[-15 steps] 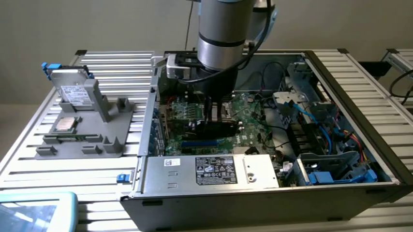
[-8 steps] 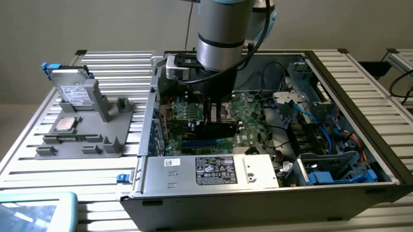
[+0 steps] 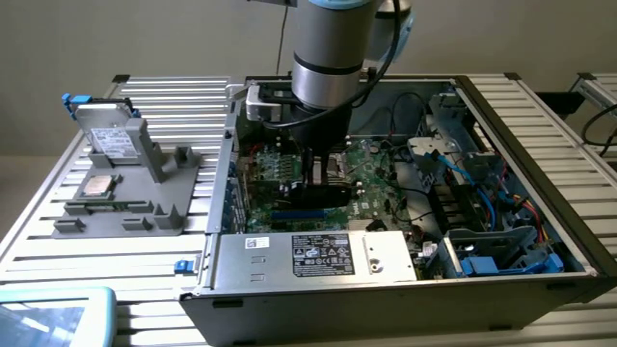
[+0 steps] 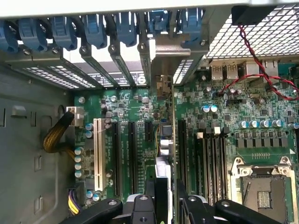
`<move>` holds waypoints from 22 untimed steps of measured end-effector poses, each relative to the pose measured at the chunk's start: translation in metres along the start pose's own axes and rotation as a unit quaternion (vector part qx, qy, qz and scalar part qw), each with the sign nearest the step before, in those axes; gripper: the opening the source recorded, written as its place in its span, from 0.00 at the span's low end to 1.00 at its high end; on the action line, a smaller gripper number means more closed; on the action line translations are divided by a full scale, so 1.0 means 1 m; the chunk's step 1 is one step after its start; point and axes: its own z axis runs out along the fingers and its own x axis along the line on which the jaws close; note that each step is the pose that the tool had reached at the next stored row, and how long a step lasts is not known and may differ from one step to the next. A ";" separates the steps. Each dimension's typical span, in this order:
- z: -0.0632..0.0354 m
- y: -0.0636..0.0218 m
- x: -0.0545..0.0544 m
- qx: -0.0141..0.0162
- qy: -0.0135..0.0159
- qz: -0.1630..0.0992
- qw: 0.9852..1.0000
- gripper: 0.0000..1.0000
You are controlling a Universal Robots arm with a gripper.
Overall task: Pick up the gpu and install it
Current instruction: 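Insert the gpu into the slot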
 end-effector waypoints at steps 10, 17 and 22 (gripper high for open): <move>0.0051 0.0016 0.001 -0.001 0.000 0.000 1.000 0.27; 0.0061 0.0034 0.001 -0.002 0.000 0.000 1.000 0.27; 0.0080 0.0040 0.001 -0.002 0.000 0.000 1.000 0.27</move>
